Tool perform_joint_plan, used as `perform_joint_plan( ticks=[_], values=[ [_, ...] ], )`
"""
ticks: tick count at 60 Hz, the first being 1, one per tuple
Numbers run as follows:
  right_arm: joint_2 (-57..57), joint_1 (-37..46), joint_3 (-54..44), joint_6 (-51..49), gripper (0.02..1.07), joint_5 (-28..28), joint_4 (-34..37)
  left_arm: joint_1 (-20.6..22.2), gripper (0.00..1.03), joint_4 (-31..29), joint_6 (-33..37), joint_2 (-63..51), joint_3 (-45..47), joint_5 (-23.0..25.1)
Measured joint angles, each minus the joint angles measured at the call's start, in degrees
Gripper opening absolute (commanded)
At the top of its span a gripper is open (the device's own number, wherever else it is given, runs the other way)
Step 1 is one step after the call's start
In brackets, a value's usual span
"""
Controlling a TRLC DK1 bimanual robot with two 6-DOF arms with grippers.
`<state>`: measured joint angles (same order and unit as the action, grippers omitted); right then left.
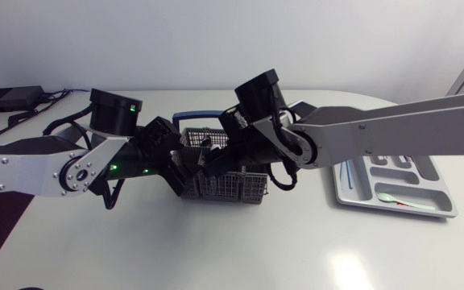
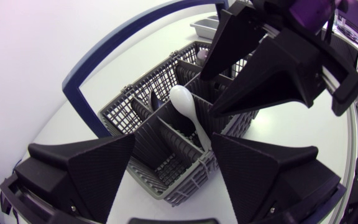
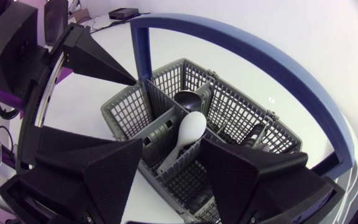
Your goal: Unload the cutlery basket into the drawer organizer.
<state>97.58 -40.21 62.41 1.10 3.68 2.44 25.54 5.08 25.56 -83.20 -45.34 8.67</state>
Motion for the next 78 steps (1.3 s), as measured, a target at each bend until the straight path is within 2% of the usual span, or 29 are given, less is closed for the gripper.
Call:
perform_joint_plan(
  ticks=[33, 78],
  values=[
    [4.57, -0.26, 0.98, 0.22, 0.70, -5.05, -7.28, -0.26, 0.86, 4.31, 0.02, 1.09, 3.26, 0.09],
    [6.69, -1.36, 1.33, -0.28, 0.70, -3.50, -9.77, -0.24, 0.86, 5.16, 0.02, 1.07, 3.85, 0.17]
  ],
)
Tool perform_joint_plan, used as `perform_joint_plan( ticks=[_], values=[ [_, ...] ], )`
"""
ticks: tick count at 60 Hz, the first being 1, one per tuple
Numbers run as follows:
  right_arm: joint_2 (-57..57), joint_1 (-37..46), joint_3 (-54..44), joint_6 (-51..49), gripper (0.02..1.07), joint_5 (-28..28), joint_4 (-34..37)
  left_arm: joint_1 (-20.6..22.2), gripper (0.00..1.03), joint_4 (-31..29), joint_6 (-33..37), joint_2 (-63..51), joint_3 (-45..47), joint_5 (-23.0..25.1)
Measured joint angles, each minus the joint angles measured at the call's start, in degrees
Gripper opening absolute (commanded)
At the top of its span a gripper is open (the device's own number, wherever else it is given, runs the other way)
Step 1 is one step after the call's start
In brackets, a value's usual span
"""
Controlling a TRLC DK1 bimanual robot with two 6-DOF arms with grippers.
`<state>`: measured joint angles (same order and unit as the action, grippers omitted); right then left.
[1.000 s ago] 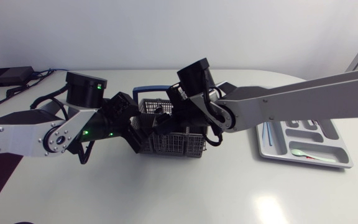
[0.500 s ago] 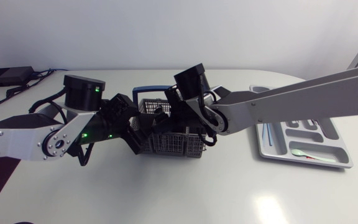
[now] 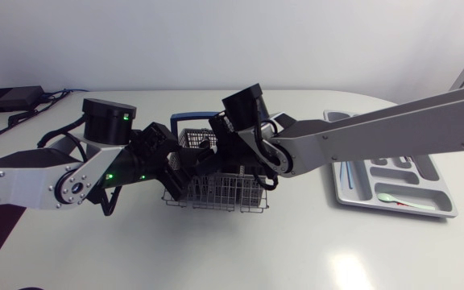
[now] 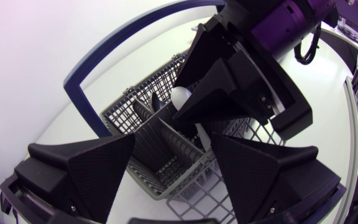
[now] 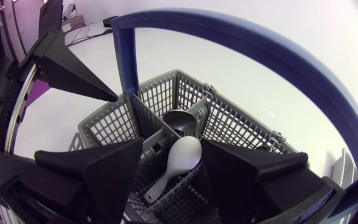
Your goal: Unload the cutlery basket into the drawer organizer.
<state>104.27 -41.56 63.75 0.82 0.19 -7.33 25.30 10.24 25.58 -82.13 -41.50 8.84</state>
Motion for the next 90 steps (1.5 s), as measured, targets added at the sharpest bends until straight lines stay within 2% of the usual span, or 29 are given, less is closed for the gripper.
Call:
perform_joint_plan(
  ticks=[43, 50, 59, 78, 86, 90],
  values=[
    [-4.22, -2.97, -4.26, -1.42, 0.70, -1.55, 0.26, 0.11, 0.86, 0.00, 0.11, -0.04, 0.22, 0.02],
    [-4.22, -3.15, -4.26, -1.97, 0.52, -1.70, 0.26, 0.11, 0.86, 0.00, 0.15, -0.04, 0.22, 0.02],
    [-4.20, -3.74, -4.26, -2.51, 0.38, -1.77, 0.24, 0.15, 0.86, 0.07, 0.17, -0.04, 0.26, 0.02],
    [-3.28, -4.20, -4.22, -2.56, 0.26, -1.33, 0.17, 0.28, 0.86, 0.24, 0.26, -0.04, 0.37, -0.15],
    [-2.78, -4.17, -4.22, -2.56, 0.26, -1.36, 0.15, 0.33, 0.86, 0.68, 0.42, -0.02, 0.63, -0.15],
    [-2.86, -4.13, -4.22, -2.56, 0.37, -1.88, -0.24, 0.33, 0.86, 0.76, 0.42, 0.02, 0.63, -0.17]
  ],
)
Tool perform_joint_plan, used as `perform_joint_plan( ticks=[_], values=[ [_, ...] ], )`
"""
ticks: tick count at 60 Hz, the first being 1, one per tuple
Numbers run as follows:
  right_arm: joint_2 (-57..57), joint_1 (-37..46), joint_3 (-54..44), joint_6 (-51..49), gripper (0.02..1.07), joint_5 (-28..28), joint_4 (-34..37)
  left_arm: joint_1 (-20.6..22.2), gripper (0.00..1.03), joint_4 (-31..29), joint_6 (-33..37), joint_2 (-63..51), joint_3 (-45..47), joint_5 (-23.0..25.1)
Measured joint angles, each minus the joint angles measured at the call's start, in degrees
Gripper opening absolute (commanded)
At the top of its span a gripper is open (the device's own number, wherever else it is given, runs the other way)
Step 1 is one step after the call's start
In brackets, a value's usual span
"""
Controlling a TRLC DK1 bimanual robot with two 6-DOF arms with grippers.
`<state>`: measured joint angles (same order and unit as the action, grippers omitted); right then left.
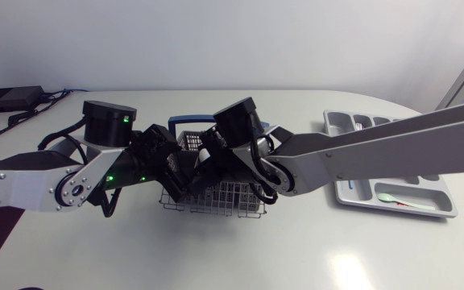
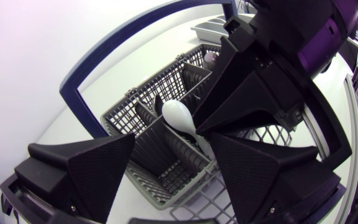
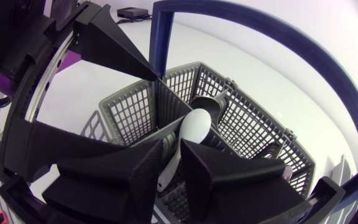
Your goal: Unload the cutlery basket into the drawer organizer.
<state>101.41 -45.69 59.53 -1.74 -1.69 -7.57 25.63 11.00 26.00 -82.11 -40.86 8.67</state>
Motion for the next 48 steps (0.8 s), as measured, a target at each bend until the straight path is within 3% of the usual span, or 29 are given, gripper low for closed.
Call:
perform_joint_plan(
  ticks=[4, 8, 48],
  values=[
    [-0.35, 0.00, -0.04, -0.04, 0.53, -0.59, -0.15, -0.02, 0.86, 0.00, -0.02, 0.00, 0.00, -0.02],
    [-0.96, 0.00, -0.13, -0.26, 0.61, -1.20, -0.20, -0.02, 0.86, -0.04, -0.02, 0.33, 0.17, -0.07],
    [1.38, 0.44, 1.95, -0.22, 0.62, -2.47, -0.98, -0.83, 0.86, -3.69, 0.00, 8.35, 4.57, -0.20]
  ],
)
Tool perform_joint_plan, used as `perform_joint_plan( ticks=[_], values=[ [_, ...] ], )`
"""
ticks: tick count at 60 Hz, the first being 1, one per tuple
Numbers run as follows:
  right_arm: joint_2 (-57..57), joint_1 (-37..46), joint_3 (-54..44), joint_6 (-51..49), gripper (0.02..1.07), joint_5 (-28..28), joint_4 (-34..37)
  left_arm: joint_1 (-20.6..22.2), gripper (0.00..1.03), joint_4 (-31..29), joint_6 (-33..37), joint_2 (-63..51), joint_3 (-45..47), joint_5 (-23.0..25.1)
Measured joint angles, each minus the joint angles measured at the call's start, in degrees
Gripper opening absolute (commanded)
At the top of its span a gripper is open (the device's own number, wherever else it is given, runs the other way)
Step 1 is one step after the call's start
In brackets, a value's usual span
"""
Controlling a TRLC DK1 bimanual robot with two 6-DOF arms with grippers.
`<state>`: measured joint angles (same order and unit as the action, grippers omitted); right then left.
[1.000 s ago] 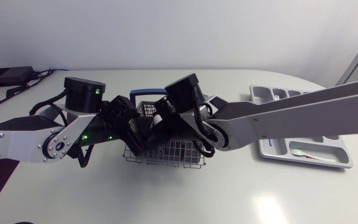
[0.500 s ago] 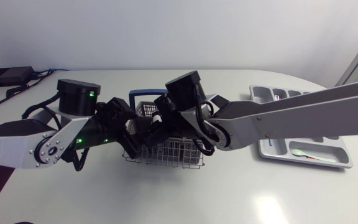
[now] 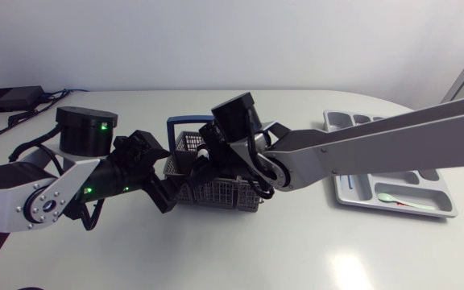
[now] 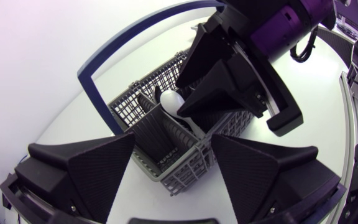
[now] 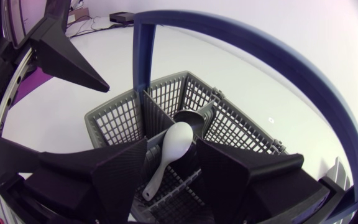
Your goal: Unload the cutlery basket into the drawer organizer.
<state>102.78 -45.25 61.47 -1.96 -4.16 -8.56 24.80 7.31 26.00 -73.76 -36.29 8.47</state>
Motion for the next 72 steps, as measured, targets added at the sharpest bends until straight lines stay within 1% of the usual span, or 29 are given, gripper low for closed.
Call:
perform_joint_plan(
  ticks=[17, 46, 65, 72],
  values=[
    [1.20, -0.02, 0.48, 0.00, 0.62, 1.33, -0.09, 0.00, 0.86, 0.28, 0.00, -0.48, 0.04, 0.00],
    [3.43, 0.26, 3.17, 0.00, 0.62, 1.38, -0.22, 0.00, 0.86, 1.57, 0.00, -3.48, 0.07, 0.00],
    [3.63, 0.37, 3.17, 0.00, 0.61, 5.49, -0.35, 0.00, 0.86, 1.64, 0.00, -4.63, 0.07, 0.00],
    [3.63, 0.37, 3.19, 0.00, 0.61, 5.70, -0.48, 0.00, 0.86, 1.66, 0.00, -4.63, 0.07, 0.00]
  ],
)
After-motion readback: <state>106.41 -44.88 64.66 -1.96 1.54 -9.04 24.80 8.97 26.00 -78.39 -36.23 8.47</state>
